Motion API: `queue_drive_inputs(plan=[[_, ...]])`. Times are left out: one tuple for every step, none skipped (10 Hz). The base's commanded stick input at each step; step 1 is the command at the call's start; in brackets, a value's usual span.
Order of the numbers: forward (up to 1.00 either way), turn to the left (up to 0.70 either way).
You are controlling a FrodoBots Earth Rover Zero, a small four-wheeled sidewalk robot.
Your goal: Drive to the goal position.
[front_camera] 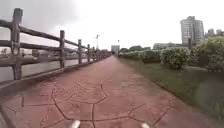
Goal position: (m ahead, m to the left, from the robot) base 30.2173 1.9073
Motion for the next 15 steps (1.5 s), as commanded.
queue_drive_inputs(plan=[[0.70,0.00],[0.70,0.00],[0.70,0.00],[0.70,0.00],[0.70,0.00],[0.70,0.00],[0.70,0.00],[0.70,0.00],[0.70,0.01],[0.70,0.01],[0.70,0.00],[0.70,0.00],[0.70,0.07],[0.70,0.29],[0.70,0.24]])
